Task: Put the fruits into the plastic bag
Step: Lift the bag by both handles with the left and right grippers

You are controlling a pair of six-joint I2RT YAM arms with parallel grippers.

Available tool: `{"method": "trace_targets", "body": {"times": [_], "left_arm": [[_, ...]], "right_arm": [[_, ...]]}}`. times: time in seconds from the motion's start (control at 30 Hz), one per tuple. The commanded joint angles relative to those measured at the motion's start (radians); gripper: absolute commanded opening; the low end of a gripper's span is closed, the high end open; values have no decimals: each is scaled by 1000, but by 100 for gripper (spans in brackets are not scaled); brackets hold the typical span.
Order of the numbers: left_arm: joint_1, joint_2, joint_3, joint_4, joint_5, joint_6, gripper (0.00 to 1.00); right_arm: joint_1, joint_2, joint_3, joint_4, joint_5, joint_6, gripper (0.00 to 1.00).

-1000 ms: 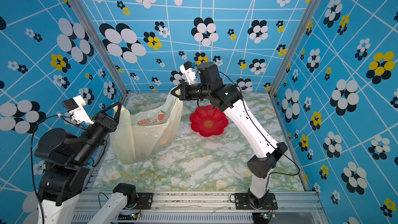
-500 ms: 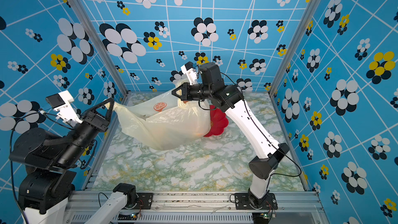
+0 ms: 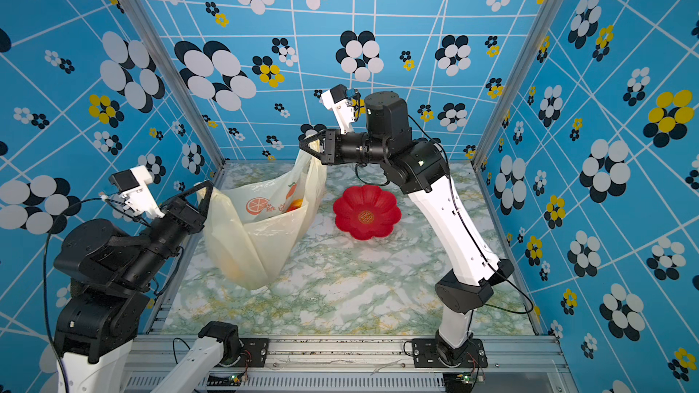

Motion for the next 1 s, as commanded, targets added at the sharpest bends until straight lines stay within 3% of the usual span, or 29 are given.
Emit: {"method": "trace_targets", "body": {"times": [0.0, 0.13, 0.4, 0.63, 0.97], "left_arm": [[6, 4, 71, 40, -18, 52, 0], [6, 12, 31, 67, -32, 52, 0], [8, 34, -15, 125, -50, 48, 0], [9, 79, -29, 162, -113, 78, 0], [40, 182, -61, 298, -107, 58, 0]], "right_arm": [[-6, 49, -41, 36, -24, 5, 0], [-18, 64, 44, 36, 14, -19, 0], [-65, 185, 219, 35, -28, 22, 0], [-120, 271, 259, 178, -56, 94, 0], [-209, 478, 359, 434, -55, 245, 0]]}}
